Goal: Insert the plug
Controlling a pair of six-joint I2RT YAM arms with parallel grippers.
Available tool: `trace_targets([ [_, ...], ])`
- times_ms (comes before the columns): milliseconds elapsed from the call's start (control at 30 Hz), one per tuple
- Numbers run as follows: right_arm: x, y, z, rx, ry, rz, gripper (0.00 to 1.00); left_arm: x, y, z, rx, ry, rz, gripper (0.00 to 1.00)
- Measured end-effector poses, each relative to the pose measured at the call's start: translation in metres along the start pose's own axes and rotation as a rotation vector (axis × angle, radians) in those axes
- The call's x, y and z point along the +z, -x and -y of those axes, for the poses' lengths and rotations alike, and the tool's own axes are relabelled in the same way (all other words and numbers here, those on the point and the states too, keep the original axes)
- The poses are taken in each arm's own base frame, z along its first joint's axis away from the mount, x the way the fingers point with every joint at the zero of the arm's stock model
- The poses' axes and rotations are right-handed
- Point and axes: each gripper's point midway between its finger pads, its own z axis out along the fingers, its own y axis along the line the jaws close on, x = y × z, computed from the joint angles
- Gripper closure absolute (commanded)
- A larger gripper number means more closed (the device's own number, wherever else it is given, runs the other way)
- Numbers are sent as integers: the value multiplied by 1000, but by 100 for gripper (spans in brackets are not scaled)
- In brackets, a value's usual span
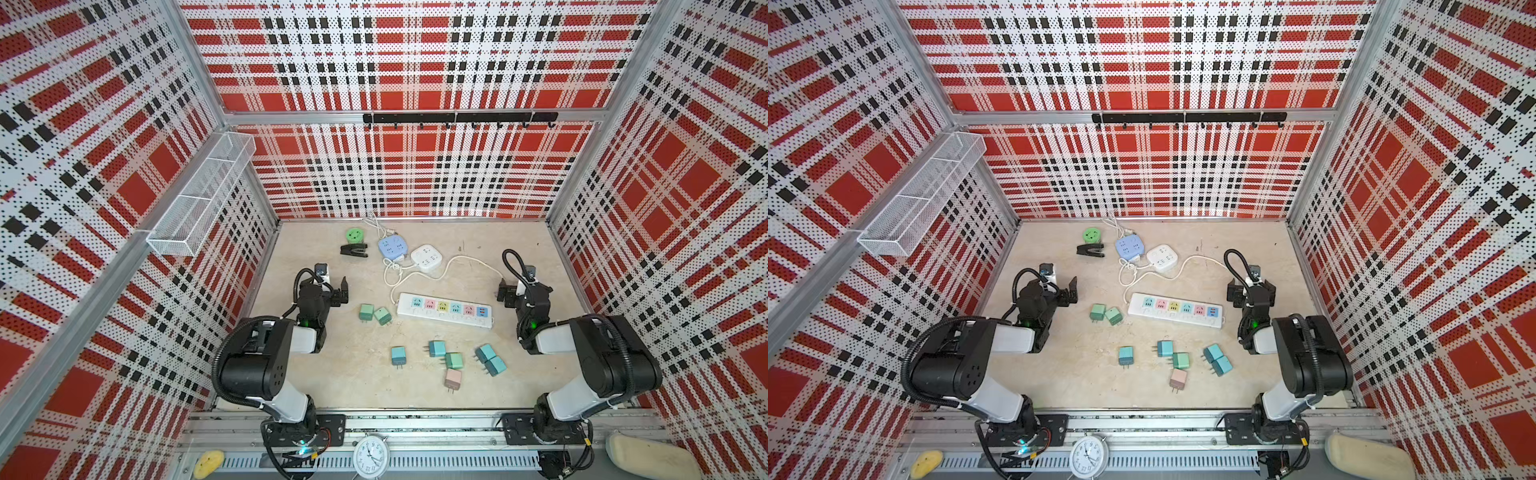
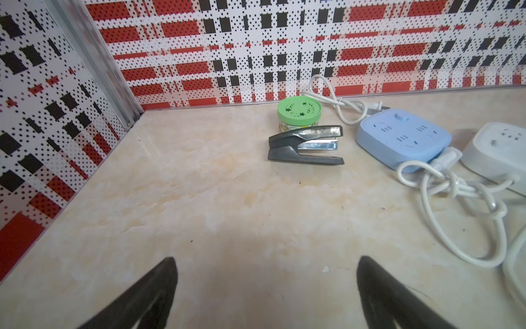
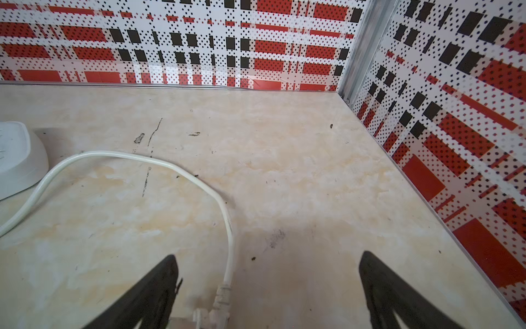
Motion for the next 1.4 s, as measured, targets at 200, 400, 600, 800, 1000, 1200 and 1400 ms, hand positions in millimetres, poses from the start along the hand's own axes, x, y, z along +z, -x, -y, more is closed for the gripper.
trace_targets([
  [200,0,0,0,0,0,0,0,0,0,0,0,0,0,1],
  [400,0,0,0,0,2,0,0,0,0,0,0,0,0,1],
  [600,0,0,0,0,2,0,0,0,0,0,0,0,0,1],
  [800,-2,2,1,5,-5,11,0,-1,2,-2,-7,12,5,1],
  [1000,-28,40,22,57,-80,110,0,-39,54,-18,-48,97,121,1],
  [1200,-57,77,49,184,-187,166,0,-88,132,-19,-287,44,255,1],
  [1400,-73,117,50,263,-154,115,0,-117,170,16,-374,-212,280,1],
])
